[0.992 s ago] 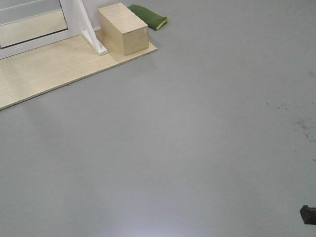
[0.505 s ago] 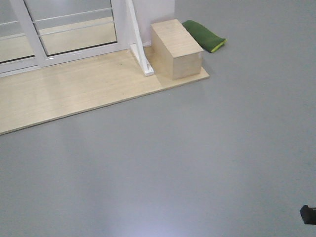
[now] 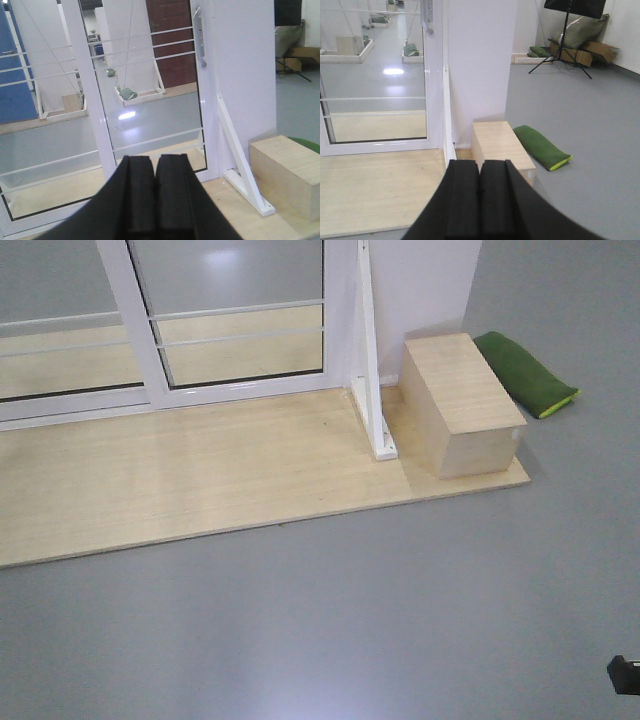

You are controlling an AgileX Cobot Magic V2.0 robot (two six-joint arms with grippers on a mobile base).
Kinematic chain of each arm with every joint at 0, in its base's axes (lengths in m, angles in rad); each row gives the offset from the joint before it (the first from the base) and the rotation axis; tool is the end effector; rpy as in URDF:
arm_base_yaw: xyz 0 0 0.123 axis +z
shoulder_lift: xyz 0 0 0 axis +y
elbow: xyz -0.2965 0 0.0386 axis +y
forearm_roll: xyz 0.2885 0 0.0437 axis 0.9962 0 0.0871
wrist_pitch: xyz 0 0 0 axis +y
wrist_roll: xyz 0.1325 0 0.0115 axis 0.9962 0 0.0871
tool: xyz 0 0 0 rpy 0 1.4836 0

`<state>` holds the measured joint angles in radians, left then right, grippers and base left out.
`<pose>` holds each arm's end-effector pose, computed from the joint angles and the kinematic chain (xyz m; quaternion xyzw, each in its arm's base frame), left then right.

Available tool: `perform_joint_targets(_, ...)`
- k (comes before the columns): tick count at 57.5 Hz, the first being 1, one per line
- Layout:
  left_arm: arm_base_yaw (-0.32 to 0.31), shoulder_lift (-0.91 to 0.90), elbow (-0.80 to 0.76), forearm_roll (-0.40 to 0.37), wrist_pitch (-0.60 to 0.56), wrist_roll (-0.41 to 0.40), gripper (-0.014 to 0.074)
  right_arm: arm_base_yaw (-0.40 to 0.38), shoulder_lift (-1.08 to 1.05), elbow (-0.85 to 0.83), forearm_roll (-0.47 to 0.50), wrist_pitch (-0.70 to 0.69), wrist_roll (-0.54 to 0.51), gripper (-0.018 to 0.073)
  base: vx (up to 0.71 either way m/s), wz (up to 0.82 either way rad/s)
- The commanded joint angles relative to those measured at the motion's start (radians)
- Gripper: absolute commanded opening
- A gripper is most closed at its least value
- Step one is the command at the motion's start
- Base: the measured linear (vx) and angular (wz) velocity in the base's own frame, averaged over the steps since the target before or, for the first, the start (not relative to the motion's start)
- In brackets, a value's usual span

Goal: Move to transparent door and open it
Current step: 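Drive the base toward the white-framed sliding glass door, then align the base in front of the door's grey handle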

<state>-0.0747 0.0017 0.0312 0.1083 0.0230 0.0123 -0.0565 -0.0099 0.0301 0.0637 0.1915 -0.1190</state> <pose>0.1260 -0.0091 0.2004 0.0669 0.6927 0.0173 0.7179 0.1243 -0.0054 0.1800 -0.0040 0.7496 -0.0328 0.6611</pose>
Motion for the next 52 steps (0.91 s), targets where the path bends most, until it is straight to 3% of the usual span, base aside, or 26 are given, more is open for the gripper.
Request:
perform_joint_targets(1,-0.005,0.021,0.013,-0.01,-0.079,-0.003,-0.0006,-0.005,-0.005,0.004,-0.001,-0.084,-0.006,-0.0006,0.64,0.21)
perform_joint_targets(52,-0.005,0.021,0.013,-0.01,-0.079,-0.003,-0.0006,-0.005,-0.005,0.004,-0.001,-0.084,-0.006,-0.0006,0.59,0.15)
